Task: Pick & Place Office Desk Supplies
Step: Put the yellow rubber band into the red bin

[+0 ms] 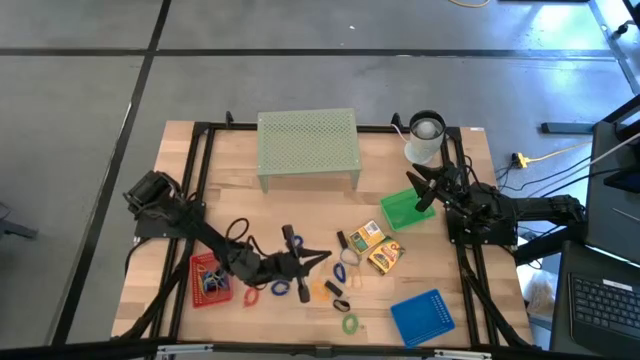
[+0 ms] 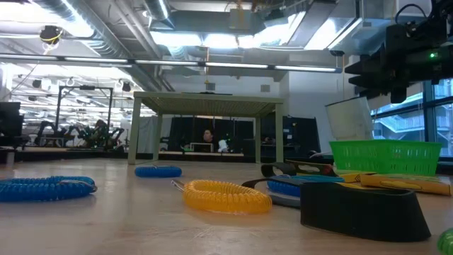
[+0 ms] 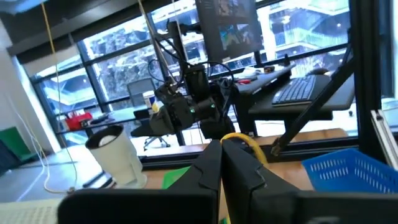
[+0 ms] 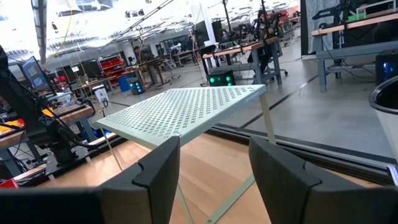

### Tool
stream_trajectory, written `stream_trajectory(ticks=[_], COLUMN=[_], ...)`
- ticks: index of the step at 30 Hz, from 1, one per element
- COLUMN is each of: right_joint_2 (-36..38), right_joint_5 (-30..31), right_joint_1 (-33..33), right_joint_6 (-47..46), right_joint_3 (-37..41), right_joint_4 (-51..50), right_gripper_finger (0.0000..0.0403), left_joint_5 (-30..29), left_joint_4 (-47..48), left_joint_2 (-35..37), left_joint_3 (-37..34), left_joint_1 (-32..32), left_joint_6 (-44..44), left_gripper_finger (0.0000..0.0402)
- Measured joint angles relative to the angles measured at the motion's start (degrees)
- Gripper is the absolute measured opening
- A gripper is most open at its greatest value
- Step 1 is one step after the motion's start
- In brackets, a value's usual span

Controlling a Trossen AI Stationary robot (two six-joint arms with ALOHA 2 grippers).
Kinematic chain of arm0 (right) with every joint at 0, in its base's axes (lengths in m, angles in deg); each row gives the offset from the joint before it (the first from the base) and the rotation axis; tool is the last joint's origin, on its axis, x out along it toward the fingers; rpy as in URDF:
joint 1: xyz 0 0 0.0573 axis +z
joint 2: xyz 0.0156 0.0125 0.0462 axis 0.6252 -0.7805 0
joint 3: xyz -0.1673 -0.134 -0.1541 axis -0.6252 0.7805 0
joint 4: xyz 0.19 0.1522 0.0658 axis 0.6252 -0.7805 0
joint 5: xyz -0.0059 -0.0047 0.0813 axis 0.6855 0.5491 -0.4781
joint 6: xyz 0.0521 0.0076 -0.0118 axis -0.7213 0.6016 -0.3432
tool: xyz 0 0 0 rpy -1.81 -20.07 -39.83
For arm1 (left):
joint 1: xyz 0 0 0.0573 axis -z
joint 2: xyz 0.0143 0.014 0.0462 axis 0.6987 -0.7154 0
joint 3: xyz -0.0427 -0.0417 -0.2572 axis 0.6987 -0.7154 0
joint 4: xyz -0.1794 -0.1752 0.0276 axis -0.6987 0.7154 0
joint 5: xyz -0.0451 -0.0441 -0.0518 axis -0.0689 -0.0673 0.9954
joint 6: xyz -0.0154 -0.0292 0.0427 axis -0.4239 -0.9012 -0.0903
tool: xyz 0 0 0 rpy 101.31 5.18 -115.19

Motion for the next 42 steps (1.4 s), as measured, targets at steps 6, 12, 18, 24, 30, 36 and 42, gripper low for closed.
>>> stream_trajectory(ticks=[6, 12, 18, 24, 30, 36, 42], right_joint_2=[-0.02, -0.02, -0.02, -0.02, -0.02, -0.02, -0.02], right_joint_5=[-0.01, 0.00, -0.01, 0.00, -0.02, 0.00, -0.02], right_joint_1=[0.00, 0.02, 0.02, 0.02, 0.02, 0.00, 0.00], right_joint_6=[0.01, 0.00, 0.00, 0.00, -0.01, 0.00, 0.01], right_joint_3=[0.01, 0.01, 0.00, 0.00, 0.01, 0.01, 0.01], right_joint_4=[0.00, 0.00, 0.00, 0.00, 0.00, 0.00, 0.00], right_gripper_finger=[0.0194, 0.0194, 0.0194, 0.0194, 0.0194, 0.0194, 0.0194], left_joint_5=[1.63, 7.54, 18.08, 22.46, 23.07, 22.60, 24.41], left_joint_4=[2.17, 9.26, 19.20, 29.73, 36.73, 49.99, 71.85], left_joint_2=[0.00, 0.02, 0.02, 0.02, 3.17, 12.72, 24.73], left_joint_3=[0.02, 0.04, 0.07, 0.07, 0.07, 0.07, 0.07], left_joint_1=[0.65, 2.57, 3.17, 3.15, 3.99, 5.96, 8.28], left_joint_6=[-5.53, -18.70, -31.43, -45.04, -49.74, -50.65, -64.21], left_gripper_finger=[0.0001, 0.0003, 0.0001, 0.0002, 0.0003, 0.0001, 0.0002])
